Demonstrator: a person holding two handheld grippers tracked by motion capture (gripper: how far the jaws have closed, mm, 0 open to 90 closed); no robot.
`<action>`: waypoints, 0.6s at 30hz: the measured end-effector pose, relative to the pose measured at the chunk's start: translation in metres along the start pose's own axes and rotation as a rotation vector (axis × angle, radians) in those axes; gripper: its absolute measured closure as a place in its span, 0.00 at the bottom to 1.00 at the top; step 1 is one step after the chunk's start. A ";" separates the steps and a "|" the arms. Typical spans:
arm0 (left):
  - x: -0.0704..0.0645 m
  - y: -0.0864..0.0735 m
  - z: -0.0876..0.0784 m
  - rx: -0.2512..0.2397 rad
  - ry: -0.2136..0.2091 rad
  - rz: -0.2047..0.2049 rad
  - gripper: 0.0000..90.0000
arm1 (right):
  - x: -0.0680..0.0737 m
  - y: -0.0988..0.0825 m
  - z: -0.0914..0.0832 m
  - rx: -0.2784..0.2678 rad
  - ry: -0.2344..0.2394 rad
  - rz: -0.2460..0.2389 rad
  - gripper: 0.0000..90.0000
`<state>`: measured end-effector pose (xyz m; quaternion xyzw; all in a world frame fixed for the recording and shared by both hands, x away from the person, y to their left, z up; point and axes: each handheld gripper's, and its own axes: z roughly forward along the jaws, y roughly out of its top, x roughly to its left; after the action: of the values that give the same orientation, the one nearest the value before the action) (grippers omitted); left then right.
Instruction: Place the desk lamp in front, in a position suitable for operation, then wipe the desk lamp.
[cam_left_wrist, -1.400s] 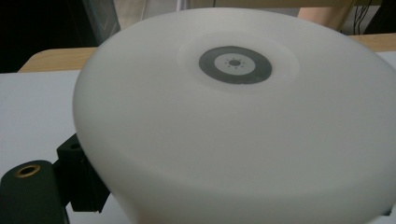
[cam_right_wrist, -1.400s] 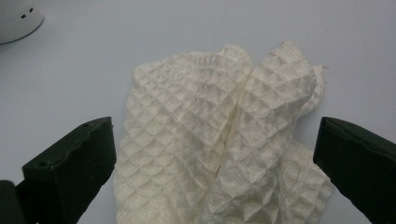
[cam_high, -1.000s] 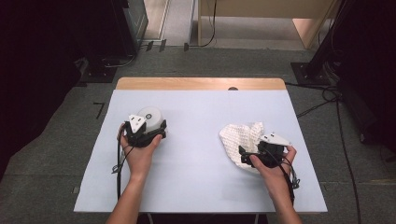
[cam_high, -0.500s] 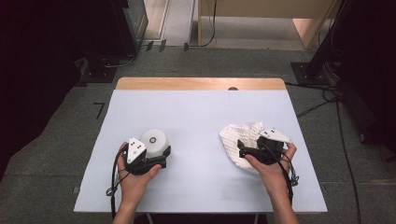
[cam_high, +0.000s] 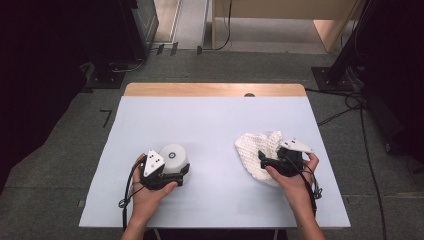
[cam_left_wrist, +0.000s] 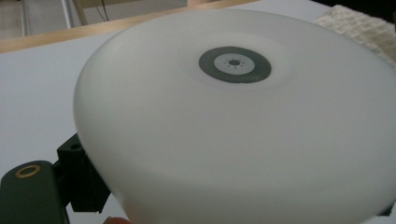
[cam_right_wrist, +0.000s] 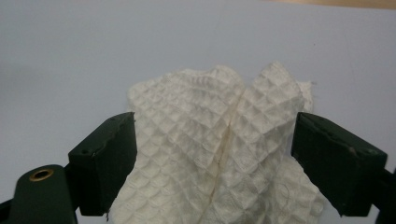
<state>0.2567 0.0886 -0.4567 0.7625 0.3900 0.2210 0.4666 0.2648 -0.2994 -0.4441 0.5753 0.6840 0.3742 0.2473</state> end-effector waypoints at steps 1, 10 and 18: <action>0.000 -0.001 0.001 0.004 0.006 0.006 0.09 | -0.001 -0.001 0.001 0.005 -0.003 -0.002 0.16; 0.004 -0.004 0.002 0.011 0.014 0.003 0.09 | 0.009 -0.001 -0.004 0.020 -0.028 -0.005 0.16; 0.006 -0.004 0.002 0.018 0.016 -0.005 0.09 | 0.018 -0.020 0.010 0.101 -0.064 0.013 0.16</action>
<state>0.2600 0.0935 -0.4610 0.7638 0.3978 0.2224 0.4570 0.2563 -0.2808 -0.4645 0.6031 0.6900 0.3222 0.2375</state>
